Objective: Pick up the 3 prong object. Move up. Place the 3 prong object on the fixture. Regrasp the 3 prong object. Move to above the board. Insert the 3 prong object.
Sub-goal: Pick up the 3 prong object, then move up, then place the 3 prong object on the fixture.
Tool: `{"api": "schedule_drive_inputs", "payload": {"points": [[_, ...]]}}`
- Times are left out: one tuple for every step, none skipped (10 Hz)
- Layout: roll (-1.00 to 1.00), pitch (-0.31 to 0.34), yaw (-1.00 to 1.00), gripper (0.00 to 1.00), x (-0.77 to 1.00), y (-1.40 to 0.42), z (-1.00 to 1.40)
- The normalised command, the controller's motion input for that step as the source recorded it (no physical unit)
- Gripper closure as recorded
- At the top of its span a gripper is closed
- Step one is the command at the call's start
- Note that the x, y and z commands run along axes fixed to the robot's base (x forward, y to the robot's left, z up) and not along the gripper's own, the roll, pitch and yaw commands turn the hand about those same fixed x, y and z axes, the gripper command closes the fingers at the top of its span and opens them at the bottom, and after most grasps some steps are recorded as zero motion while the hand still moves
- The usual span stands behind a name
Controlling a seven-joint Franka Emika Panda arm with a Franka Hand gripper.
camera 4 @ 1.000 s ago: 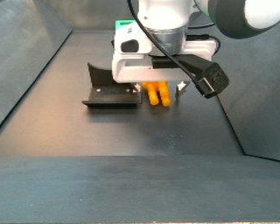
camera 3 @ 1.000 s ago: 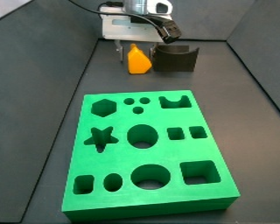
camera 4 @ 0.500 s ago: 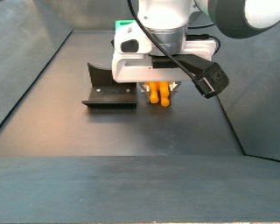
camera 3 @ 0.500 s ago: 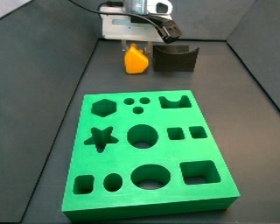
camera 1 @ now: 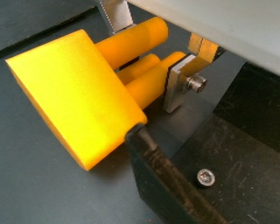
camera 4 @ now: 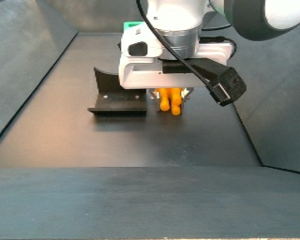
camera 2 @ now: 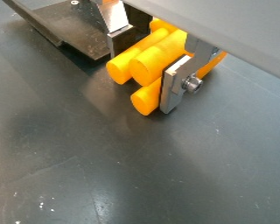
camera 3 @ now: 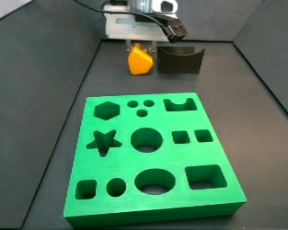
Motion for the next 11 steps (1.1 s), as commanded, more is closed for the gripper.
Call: {"api": "schedule_drive_inputs", "payload": {"points": [[0.00, 0.000, 0.00, 1.00, 0.00, 0.00, 0.00], [0.00, 0.000, 0.00, 1.00, 0.00, 0.00, 0.00], [0.00, 0.000, 0.00, 1.00, 0.00, 0.00, 0.00], [0.00, 0.000, 0.00, 1.00, 0.00, 0.00, 0.00], [0.00, 0.000, 0.00, 1.00, 0.00, 0.00, 0.83], [0.00, 0.017, -0.01, 1.00, 0.00, -0.01, 0.83], [-0.02, 0.047, 0.00, 1.00, -0.02, -0.01, 0.69], [-0.03, 0.054, 0.00, 1.00, 0.00, -0.01, 0.55], [-0.04, 0.055, 0.00, 1.00, -0.01, -0.01, 0.44], [-0.04, 0.040, 0.01, 1.00, -0.01, -0.01, 0.22], [0.00, 0.000, 0.00, 1.00, 0.00, 0.00, 1.00]]}}
